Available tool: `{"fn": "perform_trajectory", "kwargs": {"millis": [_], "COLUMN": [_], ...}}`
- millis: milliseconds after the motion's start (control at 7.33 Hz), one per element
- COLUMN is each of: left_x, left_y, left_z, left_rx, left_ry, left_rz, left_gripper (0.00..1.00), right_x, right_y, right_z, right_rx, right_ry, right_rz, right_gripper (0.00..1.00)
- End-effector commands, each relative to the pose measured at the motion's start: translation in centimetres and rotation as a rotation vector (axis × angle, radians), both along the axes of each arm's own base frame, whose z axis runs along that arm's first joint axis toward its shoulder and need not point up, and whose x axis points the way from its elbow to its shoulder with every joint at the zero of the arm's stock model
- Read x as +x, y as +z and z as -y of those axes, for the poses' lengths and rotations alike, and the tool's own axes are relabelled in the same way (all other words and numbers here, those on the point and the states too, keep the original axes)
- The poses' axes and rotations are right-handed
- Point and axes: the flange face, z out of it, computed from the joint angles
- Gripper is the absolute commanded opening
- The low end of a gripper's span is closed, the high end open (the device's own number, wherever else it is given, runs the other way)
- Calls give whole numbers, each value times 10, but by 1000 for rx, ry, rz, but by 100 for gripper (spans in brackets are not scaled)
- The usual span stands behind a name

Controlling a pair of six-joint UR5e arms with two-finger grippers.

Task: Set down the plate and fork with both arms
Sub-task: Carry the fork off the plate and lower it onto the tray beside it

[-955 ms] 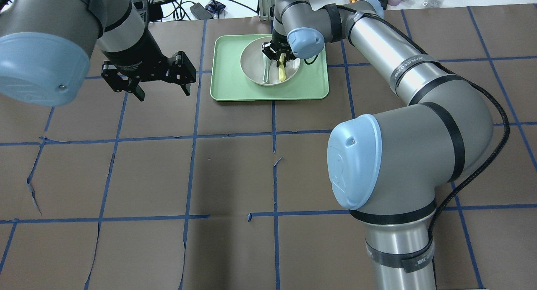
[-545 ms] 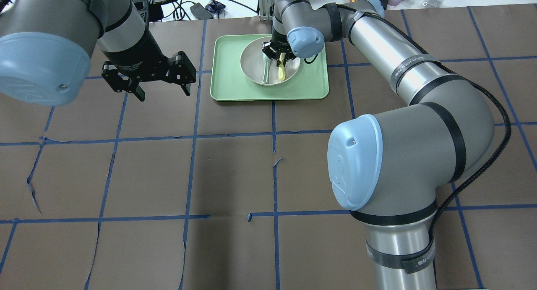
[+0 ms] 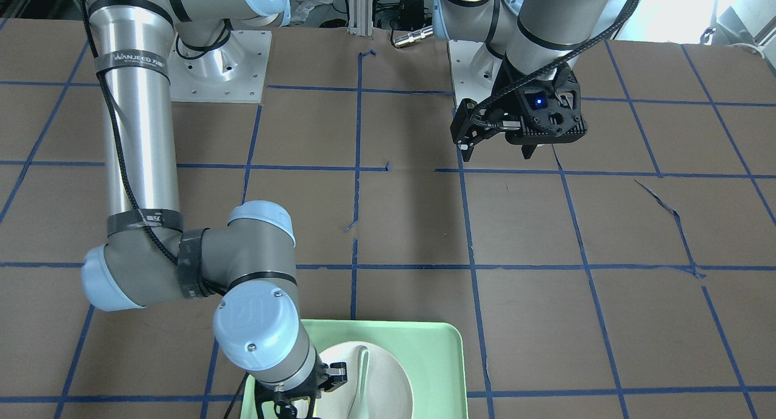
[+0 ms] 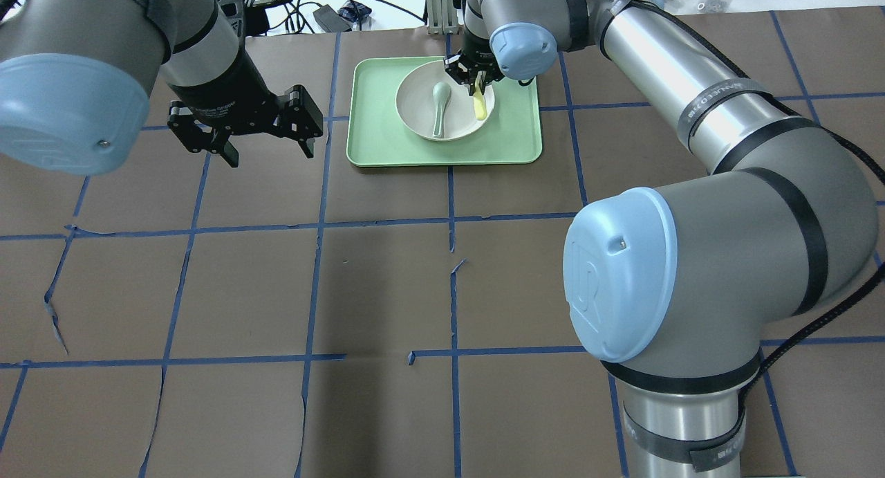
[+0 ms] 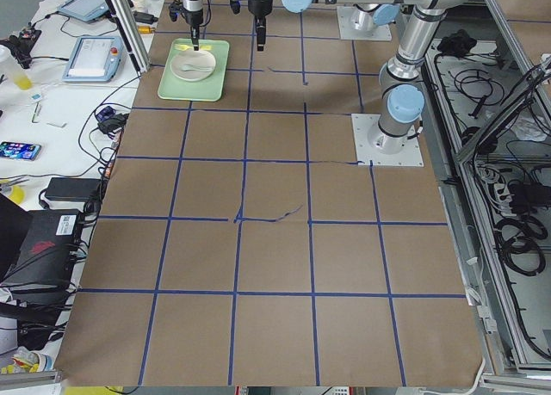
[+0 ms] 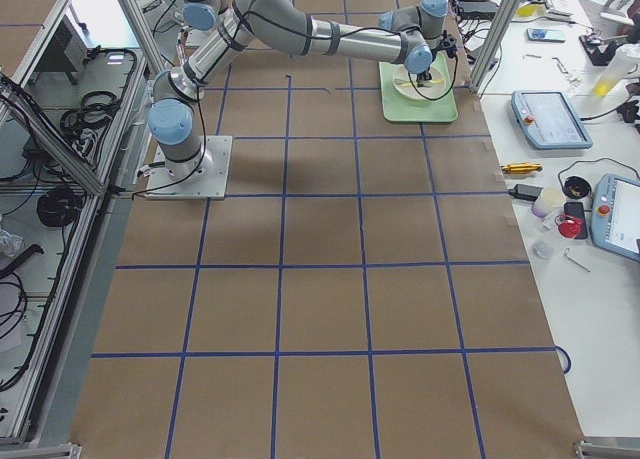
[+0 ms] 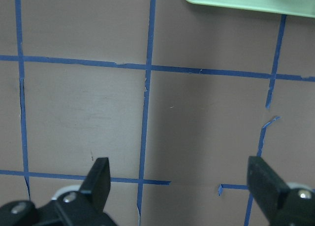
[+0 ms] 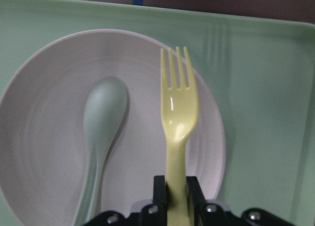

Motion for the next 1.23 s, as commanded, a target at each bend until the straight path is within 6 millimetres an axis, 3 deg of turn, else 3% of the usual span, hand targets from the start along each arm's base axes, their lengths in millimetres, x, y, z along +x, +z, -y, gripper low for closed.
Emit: {"fn": "perform_trajectory", "kwargs": {"millis": [0,273,409,545,682,818,1091], "left_x": [0,0,0,0,0,0,0], "left_y": [-3,-3,-4,-4,-6,-7,-8], "left_z": [0,0,0,0,0,-1,-1], "left_rx": [5,7,8,8,13,14,16], "left_ry": [1,1,1,1,1,1,1], "left_rz": [0,0,2,2,2,3,3], "left_gripper": [100,100,100,100,100,100,100], "right_x": [-45,-50,-50,-51,-50,-52,-55], "right_y": [-3,-27,-29,-35,-35,-27,2], "right_z": [4,-5,-6,-7,-8,-8,-15], "right_rx": [21,60,55,64,66,55,24], "right_ry": [-34,-37,-42,-43,-42,-50,-7], "right_rz": [0,-2,-4,-12,-3,-3,-29], "right_gripper": [8,8,10,20,55,100,100]}}
